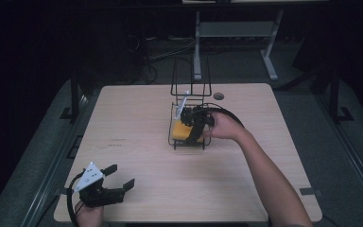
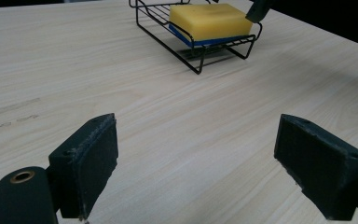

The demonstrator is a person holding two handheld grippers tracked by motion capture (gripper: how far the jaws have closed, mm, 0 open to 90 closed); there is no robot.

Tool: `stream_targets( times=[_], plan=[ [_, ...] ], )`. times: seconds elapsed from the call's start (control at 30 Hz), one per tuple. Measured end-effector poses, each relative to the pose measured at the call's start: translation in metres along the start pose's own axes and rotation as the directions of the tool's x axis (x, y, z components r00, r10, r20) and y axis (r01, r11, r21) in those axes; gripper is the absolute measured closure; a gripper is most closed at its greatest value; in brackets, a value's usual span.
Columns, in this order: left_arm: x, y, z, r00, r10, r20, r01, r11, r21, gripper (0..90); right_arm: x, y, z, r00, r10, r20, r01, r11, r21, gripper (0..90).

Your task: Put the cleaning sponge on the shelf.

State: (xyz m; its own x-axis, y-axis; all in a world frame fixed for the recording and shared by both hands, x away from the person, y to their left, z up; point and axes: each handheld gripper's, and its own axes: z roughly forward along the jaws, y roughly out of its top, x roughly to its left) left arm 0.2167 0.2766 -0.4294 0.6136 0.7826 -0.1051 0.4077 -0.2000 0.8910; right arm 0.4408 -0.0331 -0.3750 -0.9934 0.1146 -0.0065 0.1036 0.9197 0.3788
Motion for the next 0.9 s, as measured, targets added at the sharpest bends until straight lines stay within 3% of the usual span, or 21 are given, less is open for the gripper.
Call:
stream_targets(
  times=[0.67,0.9],
  plan=[
    [-0.001,0.0,0.001,1.0,0.004,0.001,-0.004,1.0,0.0,12.8,0.012,-0.007,0.004,1.0,0.0,-0.004,0.0,1.0,-0.008,16.9],
    [-0.001,0.0,0.0,1.0,0.003,0.0,-0.003,1.0,0.0,12.8,0.019,-0.006,0.005,0.9998,-0.02,0.006,0.02,1.0,0.006,16.9]
  ],
)
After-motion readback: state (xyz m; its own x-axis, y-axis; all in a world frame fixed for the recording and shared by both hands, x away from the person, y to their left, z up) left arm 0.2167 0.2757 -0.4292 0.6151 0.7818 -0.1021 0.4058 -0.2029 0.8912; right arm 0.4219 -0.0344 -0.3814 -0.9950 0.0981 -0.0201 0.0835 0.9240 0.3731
